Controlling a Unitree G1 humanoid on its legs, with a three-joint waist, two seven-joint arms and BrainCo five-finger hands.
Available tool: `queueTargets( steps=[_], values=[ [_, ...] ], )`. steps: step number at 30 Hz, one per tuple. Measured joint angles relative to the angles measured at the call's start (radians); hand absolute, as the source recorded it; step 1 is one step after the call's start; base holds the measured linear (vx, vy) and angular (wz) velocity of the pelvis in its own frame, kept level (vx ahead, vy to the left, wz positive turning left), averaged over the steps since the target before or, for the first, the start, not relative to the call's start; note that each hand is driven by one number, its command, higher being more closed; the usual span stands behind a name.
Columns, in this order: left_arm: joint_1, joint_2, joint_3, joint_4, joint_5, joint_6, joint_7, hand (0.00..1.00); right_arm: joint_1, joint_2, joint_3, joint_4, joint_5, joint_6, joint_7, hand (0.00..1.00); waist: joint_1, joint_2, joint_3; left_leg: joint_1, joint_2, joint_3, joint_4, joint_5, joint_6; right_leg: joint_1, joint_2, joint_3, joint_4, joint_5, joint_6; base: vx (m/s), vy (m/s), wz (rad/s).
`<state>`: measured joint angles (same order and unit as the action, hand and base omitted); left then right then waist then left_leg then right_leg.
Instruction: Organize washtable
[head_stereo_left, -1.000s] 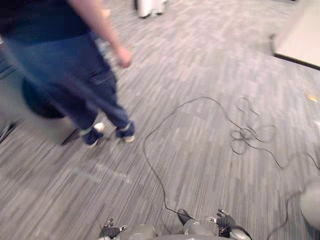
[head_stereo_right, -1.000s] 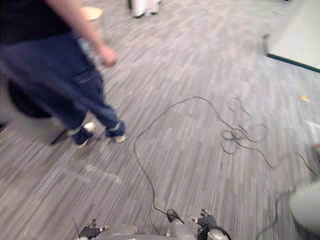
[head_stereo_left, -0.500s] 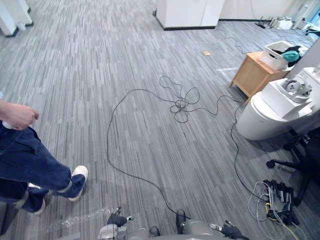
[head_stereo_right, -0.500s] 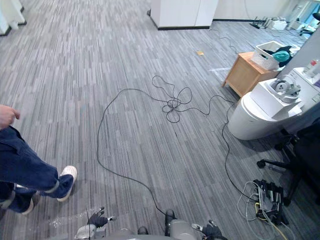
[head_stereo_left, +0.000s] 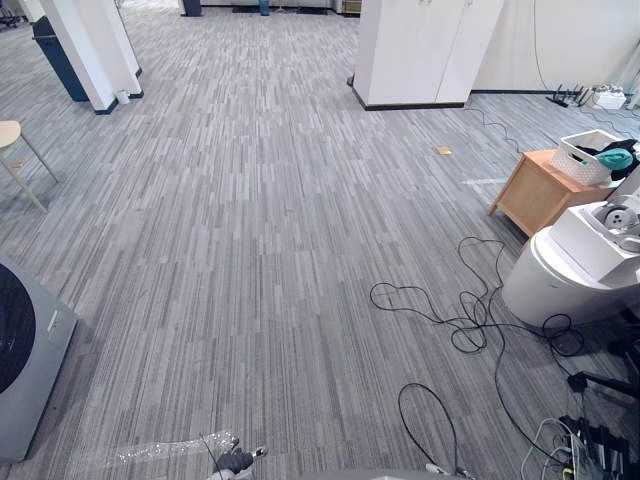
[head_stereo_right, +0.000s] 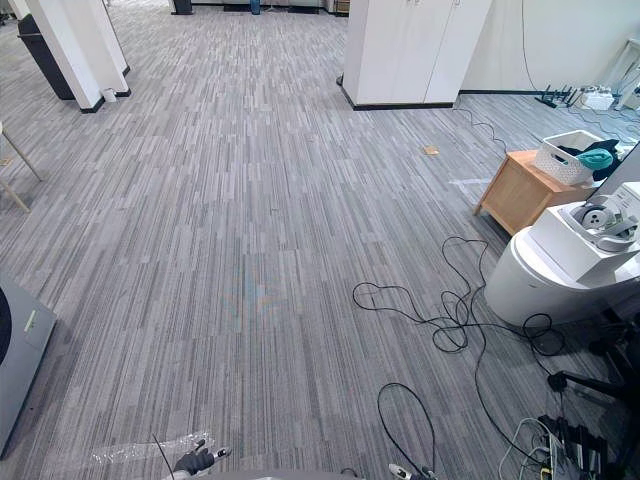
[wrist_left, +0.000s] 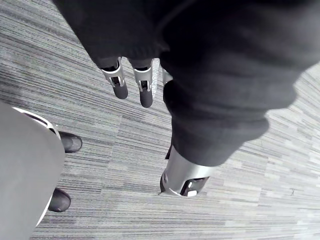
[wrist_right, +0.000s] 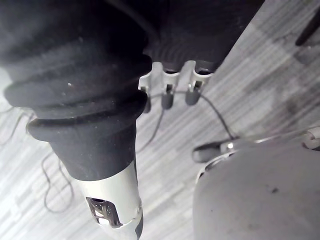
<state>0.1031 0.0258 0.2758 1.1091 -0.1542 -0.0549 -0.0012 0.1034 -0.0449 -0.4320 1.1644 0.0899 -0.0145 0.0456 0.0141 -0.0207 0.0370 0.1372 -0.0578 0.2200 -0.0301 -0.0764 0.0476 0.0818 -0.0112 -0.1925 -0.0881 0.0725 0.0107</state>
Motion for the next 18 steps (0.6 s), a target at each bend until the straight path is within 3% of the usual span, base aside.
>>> queueTargets(
  steps=[4, 6, 10, 15, 18],
  values=[
    [0.005, 0.010, -0.071, -0.030, 0.003, -0.004, 0.003, 0.00, -0.002, 0.001, 0.022, -0.036, 0.013, -0.008, -0.003, 0.00, 0.000, 0.005, -0.003, -0.034, 0.000, 0.001, -0.001, -0.002, -0.003, -0.045, -0.001, 0.003, 0.012, -0.002, 0.001, -0.01, 0.003, -0.03],
    [0.009, 0.017, -0.125, -0.056, 0.010, -0.014, 0.003, 0.00, -0.016, 0.002, 0.021, -0.065, 0.043, -0.038, -0.011, 0.00, -0.001, 0.007, -0.003, -0.063, -0.002, 0.005, 0.004, -0.001, -0.003, -0.082, -0.004, 0.008, 0.023, -0.003, 0.002, 0.02, 0.012, -0.10],
    [0.007, 0.026, -0.228, -0.086, 0.021, -0.035, 0.011, 0.00, -0.086, -0.019, 0.041, -0.080, 0.136, -0.116, -0.051, 0.00, -0.004, 0.036, 0.016, -0.074, -0.007, 0.035, 0.016, 0.002, 0.003, -0.112, 0.002, 0.054, 0.031, 0.004, 0.001, 0.01, 0.024, -0.30],
    [0.001, 0.026, -0.233, -0.078, 0.022, -0.072, 0.053, 0.00, -0.075, 0.027, 0.054, -0.017, 0.075, -0.092, -0.071, 0.00, -0.002, 0.024, 0.028, -0.085, -0.010, 0.037, 0.034, 0.001, 0.002, -0.118, 0.001, 0.091, 0.022, 0.013, 0.002, 0.02, 0.003, -0.25],
    [-0.004, 0.022, -0.198, -0.043, 0.032, -0.069, 0.068, 0.00, -0.054, 0.035, 0.017, -0.002, 0.074, -0.075, -0.095, 0.00, -0.005, 0.018, 0.032, -0.086, -0.014, 0.031, 0.038, 0.001, 0.002, -0.116, -0.003, 0.102, 0.010, 0.021, 0.004, 0.01, 0.002, -0.12]
  ],
)
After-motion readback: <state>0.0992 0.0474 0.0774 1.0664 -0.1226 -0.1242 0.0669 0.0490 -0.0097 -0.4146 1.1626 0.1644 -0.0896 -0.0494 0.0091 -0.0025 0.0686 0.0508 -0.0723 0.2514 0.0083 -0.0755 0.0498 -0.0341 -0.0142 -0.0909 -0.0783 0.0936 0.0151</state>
